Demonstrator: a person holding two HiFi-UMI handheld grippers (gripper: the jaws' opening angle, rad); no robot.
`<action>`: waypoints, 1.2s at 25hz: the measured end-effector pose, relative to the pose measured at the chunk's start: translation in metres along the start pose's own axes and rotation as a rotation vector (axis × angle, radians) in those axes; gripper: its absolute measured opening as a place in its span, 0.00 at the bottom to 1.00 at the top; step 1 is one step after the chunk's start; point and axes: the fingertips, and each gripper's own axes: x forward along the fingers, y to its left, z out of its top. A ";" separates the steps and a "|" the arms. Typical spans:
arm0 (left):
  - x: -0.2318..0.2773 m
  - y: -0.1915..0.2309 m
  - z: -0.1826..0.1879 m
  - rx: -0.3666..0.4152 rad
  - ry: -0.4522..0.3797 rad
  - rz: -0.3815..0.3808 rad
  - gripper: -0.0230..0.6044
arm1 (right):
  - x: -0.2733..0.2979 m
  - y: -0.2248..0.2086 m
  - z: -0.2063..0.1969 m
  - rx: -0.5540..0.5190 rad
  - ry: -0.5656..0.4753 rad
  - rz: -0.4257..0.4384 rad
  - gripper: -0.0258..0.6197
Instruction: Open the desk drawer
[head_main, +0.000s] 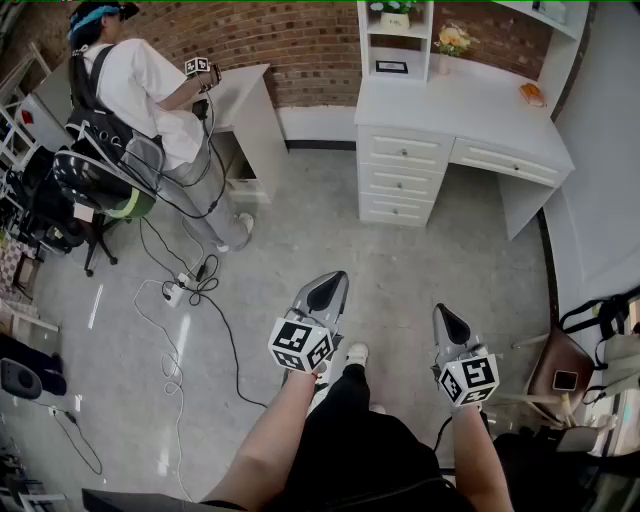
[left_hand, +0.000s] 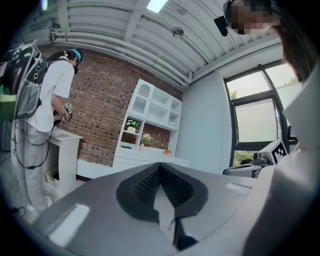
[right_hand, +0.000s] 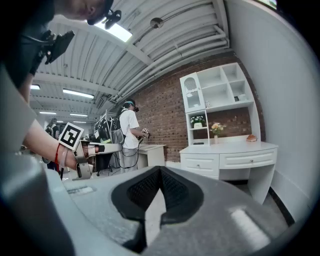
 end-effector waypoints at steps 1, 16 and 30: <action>0.004 0.002 -0.001 0.001 0.004 -0.002 0.04 | 0.004 -0.002 -0.001 0.003 0.002 -0.003 0.04; 0.079 0.057 0.002 -0.018 0.031 0.019 0.04 | 0.083 -0.049 0.004 0.020 0.039 -0.014 0.04; 0.148 0.114 -0.007 -0.050 0.075 -0.019 0.04 | 0.155 -0.083 0.001 0.062 0.069 -0.066 0.04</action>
